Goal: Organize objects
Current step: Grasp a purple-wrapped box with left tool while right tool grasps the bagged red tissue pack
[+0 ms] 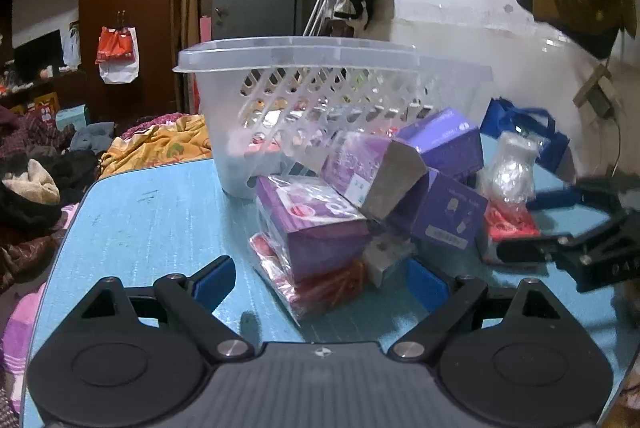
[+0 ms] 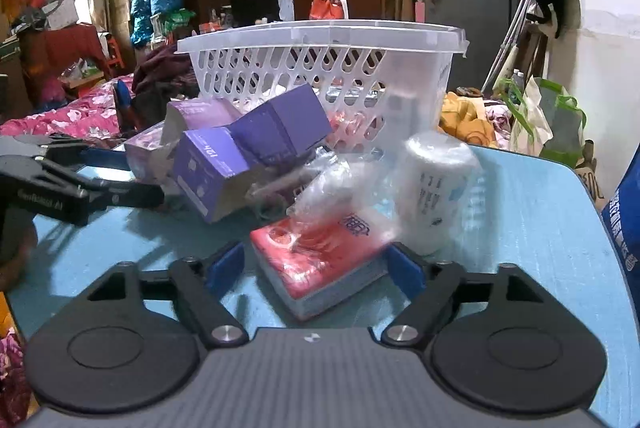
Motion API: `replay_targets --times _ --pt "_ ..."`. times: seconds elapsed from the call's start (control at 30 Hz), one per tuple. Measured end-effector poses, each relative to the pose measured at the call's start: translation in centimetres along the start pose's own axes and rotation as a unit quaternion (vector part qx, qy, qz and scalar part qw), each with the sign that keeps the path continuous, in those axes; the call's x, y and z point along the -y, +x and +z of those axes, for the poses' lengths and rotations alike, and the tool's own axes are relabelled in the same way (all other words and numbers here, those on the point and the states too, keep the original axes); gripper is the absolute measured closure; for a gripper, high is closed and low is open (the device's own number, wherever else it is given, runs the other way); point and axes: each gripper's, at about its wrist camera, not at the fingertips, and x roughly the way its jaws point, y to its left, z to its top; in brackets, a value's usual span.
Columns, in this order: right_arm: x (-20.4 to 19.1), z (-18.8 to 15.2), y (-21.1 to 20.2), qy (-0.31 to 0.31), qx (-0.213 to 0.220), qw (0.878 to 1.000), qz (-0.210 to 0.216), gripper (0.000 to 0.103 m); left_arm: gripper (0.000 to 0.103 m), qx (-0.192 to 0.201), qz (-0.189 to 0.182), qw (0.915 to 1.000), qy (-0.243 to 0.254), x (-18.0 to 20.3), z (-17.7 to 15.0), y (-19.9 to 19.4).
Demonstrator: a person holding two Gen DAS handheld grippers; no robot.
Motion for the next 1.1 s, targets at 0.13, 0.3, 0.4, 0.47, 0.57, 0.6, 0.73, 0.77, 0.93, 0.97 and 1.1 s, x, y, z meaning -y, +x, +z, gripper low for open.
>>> replay_targets --times 0.13,0.3,0.4,0.47,0.57,0.6,0.73,0.77,0.93,0.97,1.1 --pt "-0.1 0.4 0.7 0.0 -0.02 1.0 -0.01 0.011 0.01 0.012 0.008 0.9999 -0.007 0.2 0.1 -0.1" --pt "-0.5 -0.2 0.3 -0.006 -0.017 1.0 -0.019 0.016 0.01 0.05 0.005 0.9985 -0.022 -0.4 0.1 -1.2" --pt "-0.7 -0.2 0.4 -0.016 -0.022 0.999 -0.026 0.018 0.01 0.033 0.007 0.9993 -0.017 -0.3 0.6 0.0" --pt "-0.9 -0.1 0.3 -0.023 -0.021 0.999 -0.032 0.019 0.014 0.027 0.01 0.9994 -0.017 -0.1 0.8 0.5" --pt "-1.3 -0.1 0.2 -0.032 -0.018 0.999 -0.037 0.021 0.042 0.031 0.025 0.9992 -0.009 0.2 0.6 0.3" --pt "-1.4 -0.1 0.1 -0.035 -0.016 0.999 -0.038 0.021 0.042 0.035 0.023 0.9991 -0.006 0.2 0.4 0.0" --pt "-1.5 -0.1 -0.2 -0.042 -0.004 0.998 -0.041 0.022 0.042 0.063 0.026 0.9977 -0.005 -0.1 -0.1 -1.7" --pt "-1.5 -0.1 -0.4 -0.042 0.002 0.998 -0.043 0.022 0.042 0.071 0.025 0.9971 -0.008 -0.3 -0.3 -2.3" --pt "-1.5 -0.3 -1.6 -0.039 0.023 0.999 -0.029 0.022 0.042 0.091 0.023 0.9954 -0.022 -1.4 -0.6 -3.3" --pt "-1.5 -0.5 -2.0 -0.039 0.027 0.999 -0.026 0.022 0.042 0.096 0.021 0.9947 -0.027 -1.6 -0.5 -3.5" --pt "-1.5 -0.4 -3.3 -0.036 0.045 0.998 -0.02 0.022 0.042 0.114 0.018 0.9926 -0.038 -2.1 -0.2 -4.3"
